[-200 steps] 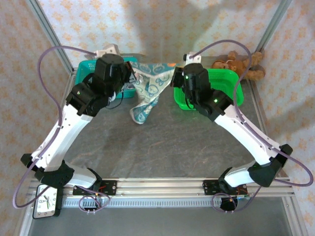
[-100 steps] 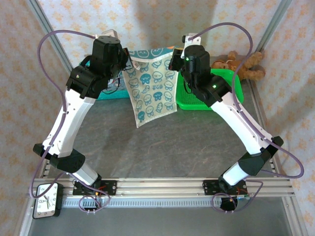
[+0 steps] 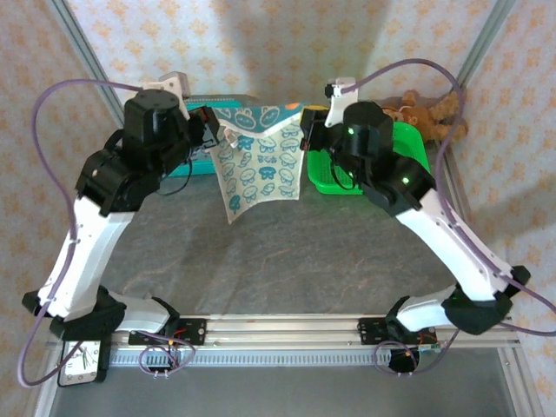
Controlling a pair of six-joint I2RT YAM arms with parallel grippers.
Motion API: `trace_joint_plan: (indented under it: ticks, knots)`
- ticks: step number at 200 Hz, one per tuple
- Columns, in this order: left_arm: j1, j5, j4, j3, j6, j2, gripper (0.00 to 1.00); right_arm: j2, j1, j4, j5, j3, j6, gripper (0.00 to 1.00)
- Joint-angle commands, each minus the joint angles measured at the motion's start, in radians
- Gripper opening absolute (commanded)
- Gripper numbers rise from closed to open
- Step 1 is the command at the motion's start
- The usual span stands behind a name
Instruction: Fold and stack the towels
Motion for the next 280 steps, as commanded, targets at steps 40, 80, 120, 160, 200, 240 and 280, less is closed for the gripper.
trace_joint_plan:
  ticks: [40,80,120,160,200,240,280]
  knots:
    - [-0.129,-0.080,-0.051,-0.050,-0.091,-0.170,0.00,-0.129,0.138,-0.115,0.042,0.021,-0.010,0.00]
    - [-0.129,-0.154,-0.073,-0.097,-0.087,-0.166,0.00,-0.097,0.132,-0.154,0.151,-0.003,0.031,0.00]
    - [0.031,-0.003,-0.051,-0.148,-0.069,-0.024,0.00,0.009,-0.030,-0.163,0.031,0.002,0.104,0.00]
    - [0.176,0.123,0.084,-0.223,-0.017,0.133,0.00,0.222,-0.164,-0.155,-0.104,0.045,0.110,0.00]
    - [0.230,0.166,0.183,-0.262,0.072,0.316,0.00,0.390,-0.227,-0.085,-0.152,0.021,0.088,0.00]
    - [0.240,0.185,0.255,-0.354,0.083,0.406,0.00,0.503,-0.256,-0.076,-0.148,-0.004,0.077,0.00]
    - [0.240,0.192,0.270,-0.467,0.046,0.401,0.00,0.512,-0.258,-0.053,-0.198,-0.088,0.099,0.00]
